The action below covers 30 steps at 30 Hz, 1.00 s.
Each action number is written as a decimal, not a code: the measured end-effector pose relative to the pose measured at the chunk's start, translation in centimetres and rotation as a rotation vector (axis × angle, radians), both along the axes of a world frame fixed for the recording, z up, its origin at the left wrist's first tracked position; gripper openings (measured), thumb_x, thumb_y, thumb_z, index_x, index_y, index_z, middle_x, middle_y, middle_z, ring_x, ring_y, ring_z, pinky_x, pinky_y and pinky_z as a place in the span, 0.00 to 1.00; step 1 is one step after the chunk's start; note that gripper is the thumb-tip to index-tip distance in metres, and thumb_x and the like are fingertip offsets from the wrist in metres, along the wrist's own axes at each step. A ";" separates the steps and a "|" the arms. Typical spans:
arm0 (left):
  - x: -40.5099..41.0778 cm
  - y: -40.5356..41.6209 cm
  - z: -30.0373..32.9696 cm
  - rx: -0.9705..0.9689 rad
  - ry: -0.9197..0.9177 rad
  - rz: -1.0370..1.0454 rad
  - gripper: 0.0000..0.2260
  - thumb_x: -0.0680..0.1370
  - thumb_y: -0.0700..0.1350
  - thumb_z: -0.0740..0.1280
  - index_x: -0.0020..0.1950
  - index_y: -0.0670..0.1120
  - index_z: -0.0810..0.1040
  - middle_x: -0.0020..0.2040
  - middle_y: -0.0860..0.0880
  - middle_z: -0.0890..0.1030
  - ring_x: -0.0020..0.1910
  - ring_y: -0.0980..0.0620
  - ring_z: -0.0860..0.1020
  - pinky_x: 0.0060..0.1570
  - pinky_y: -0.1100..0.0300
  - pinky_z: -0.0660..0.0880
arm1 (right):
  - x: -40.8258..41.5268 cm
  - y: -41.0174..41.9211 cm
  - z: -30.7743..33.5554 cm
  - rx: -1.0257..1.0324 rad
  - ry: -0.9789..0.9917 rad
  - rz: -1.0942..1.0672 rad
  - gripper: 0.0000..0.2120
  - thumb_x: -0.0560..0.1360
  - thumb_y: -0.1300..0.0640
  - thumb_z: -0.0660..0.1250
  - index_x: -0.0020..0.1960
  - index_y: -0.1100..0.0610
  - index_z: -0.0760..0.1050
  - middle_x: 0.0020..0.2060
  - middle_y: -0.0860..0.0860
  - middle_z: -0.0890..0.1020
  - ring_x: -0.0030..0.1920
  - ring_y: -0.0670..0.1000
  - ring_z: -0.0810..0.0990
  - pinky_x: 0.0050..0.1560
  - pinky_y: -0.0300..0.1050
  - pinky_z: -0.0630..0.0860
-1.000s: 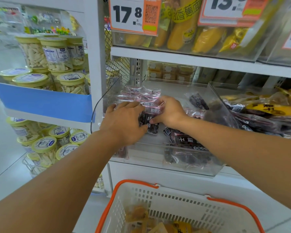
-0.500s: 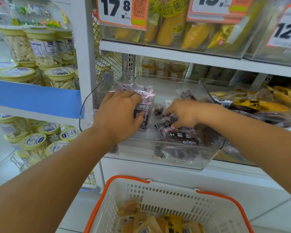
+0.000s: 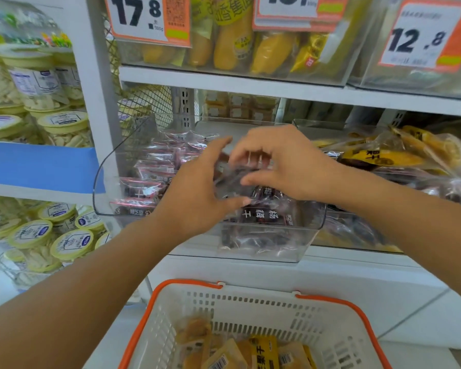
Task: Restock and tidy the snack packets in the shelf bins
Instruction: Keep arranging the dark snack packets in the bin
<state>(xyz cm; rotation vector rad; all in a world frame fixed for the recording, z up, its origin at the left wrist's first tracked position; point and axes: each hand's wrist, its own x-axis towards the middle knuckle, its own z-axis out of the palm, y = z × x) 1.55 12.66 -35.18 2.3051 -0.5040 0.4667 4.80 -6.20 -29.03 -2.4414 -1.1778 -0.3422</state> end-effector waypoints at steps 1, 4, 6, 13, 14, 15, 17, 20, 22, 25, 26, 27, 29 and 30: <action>0.2 -0.2 0.1 0.027 0.012 0.005 0.28 0.70 0.51 0.78 0.68 0.53 0.72 0.50 0.58 0.81 0.46 0.60 0.79 0.43 0.70 0.72 | -0.6 0.0 0.1 0.155 0.071 0.035 0.14 0.70 0.63 0.79 0.53 0.55 0.82 0.45 0.47 0.81 0.41 0.45 0.81 0.45 0.38 0.79; 0.3 -0.2 -0.1 0.111 0.023 0.093 0.13 0.75 0.47 0.75 0.58 0.51 0.81 0.39 0.53 0.81 0.37 0.54 0.78 0.38 0.63 0.74 | -0.7 -0.4 0.0 0.281 0.183 -0.078 0.12 0.74 0.56 0.76 0.57 0.54 0.80 0.51 0.48 0.81 0.46 0.46 0.83 0.49 0.40 0.80; 0.5 0.4 -0.2 0.038 -0.026 0.201 0.07 0.75 0.45 0.74 0.52 0.50 0.82 0.43 0.52 0.82 0.40 0.53 0.78 0.41 0.61 0.75 | 0.0 -1.3 -0.5 -0.088 0.186 -0.238 0.16 0.78 0.47 0.70 0.61 0.54 0.78 0.51 0.48 0.81 0.51 0.48 0.81 0.49 0.42 0.75; 0.0 3.0 -0.3 -0.079 -0.029 0.261 0.10 0.76 0.51 0.72 0.37 0.53 0.76 0.32 0.50 0.81 0.34 0.47 0.81 0.38 0.55 0.79 | 1.7 0.0 -2.9 -0.831 0.428 -0.236 0.31 0.73 0.38 0.72 0.64 0.61 0.76 0.57 0.59 0.81 0.55 0.61 0.80 0.54 0.52 0.79; 0.0 3.0 -0.4 -0.056 -0.017 0.257 0.06 0.76 0.50 0.72 0.41 0.52 0.78 0.33 0.50 0.81 0.34 0.48 0.81 0.38 0.59 0.78 | 1.7 0.2 -2.7 -0.769 0.417 -0.191 0.29 0.70 0.40 0.76 0.60 0.61 0.78 0.54 0.59 0.82 0.53 0.60 0.81 0.50 0.50 0.78; 0.1 3.1 -0.4 -0.048 -0.002 0.252 0.04 0.76 0.49 0.72 0.45 0.52 0.79 0.34 0.50 0.81 0.35 0.49 0.81 0.37 0.64 0.76 | 1.8 0.3 -2.5 -0.693 0.396 -0.149 0.26 0.68 0.43 0.79 0.56 0.60 0.80 0.49 0.58 0.83 0.49 0.60 0.81 0.46 0.48 0.77; 0.7 3.4 -0.4 -0.125 0.078 0.206 0.07 0.76 0.45 0.73 0.50 0.54 0.79 0.35 0.49 0.81 0.35 0.49 0.81 0.38 0.61 0.77 | 1.8 0.4 -1.6 -0.513 0.323 -0.087 0.19 0.67 0.46 0.80 0.50 0.56 0.82 0.42 0.50 0.82 0.44 0.54 0.80 0.45 0.43 0.76; 1.2 3.7 0.1 -0.272 0.214 0.113 0.11 0.77 0.37 0.71 0.49 0.54 0.79 0.40 0.40 0.82 0.38 0.42 0.83 0.40 0.44 0.81 | 1.6 0.9 -0.4 -0.202 0.243 -0.087 0.14 0.65 0.51 0.82 0.47 0.50 0.81 0.41 0.40 0.79 0.39 0.41 0.77 0.37 0.31 0.70; 1.5 3.6 1.1 -0.320 0.236 0.107 0.07 0.78 0.36 0.69 0.51 0.48 0.79 0.45 0.38 0.82 0.42 0.40 0.84 0.41 0.39 0.82 | 2.1 1.3 -0.4 -0.079 0.211 -0.104 0.15 0.63 0.53 0.84 0.45 0.49 0.81 0.40 0.42 0.81 0.38 0.42 0.78 0.38 0.39 0.73; 2.2 3.9 3.5 -0.325 0.235 0.132 0.03 0.79 0.39 0.68 0.51 0.45 0.80 0.50 0.44 0.82 0.46 0.46 0.84 0.45 0.51 0.83 | 2.7 1.8 -1.2 -0.073 0.209 -0.067 0.16 0.65 0.56 0.82 0.48 0.49 0.78 0.41 0.44 0.80 0.41 0.44 0.78 0.39 0.42 0.73; 2.5 4.2 4.0 -0.296 0.230 0.131 0.02 0.78 0.40 0.70 0.50 0.46 0.81 0.47 0.45 0.83 0.42 0.48 0.84 0.42 0.55 0.83 | 2.9 1.9 -1.5 -0.080 0.206 -0.061 0.16 0.67 0.57 0.81 0.49 0.50 0.77 0.42 0.45 0.80 0.43 0.47 0.78 0.39 0.42 0.72; 2.8 4.5 4.4 -0.251 0.216 0.133 0.02 0.77 0.40 0.71 0.47 0.47 0.81 0.42 0.47 0.83 0.36 0.52 0.83 0.36 0.61 0.81 | 3.1 2.1 -1.9 -0.079 0.179 -0.068 0.17 0.68 0.58 0.80 0.50 0.51 0.76 0.43 0.46 0.79 0.44 0.49 0.77 0.38 0.41 0.70; 3.2 5.1 4.0 -0.164 0.181 0.148 0.06 0.75 0.40 0.73 0.43 0.50 0.81 0.35 0.52 0.81 0.28 0.60 0.77 0.29 0.67 0.73 | 3.4 2.7 -2.5 -0.022 0.121 -0.109 0.19 0.67 0.58 0.80 0.51 0.50 0.73 0.43 0.46 0.77 0.45 0.50 0.76 0.37 0.41 0.68; 3.5 5.3 3.4 -0.150 0.187 0.152 0.06 0.75 0.39 0.73 0.43 0.50 0.81 0.35 0.53 0.81 0.29 0.60 0.77 0.30 0.66 0.73 | 3.4 3.2 -2.8 0.025 0.116 -0.127 0.21 0.66 0.58 0.81 0.51 0.50 0.72 0.43 0.47 0.77 0.45 0.50 0.76 0.37 0.43 0.69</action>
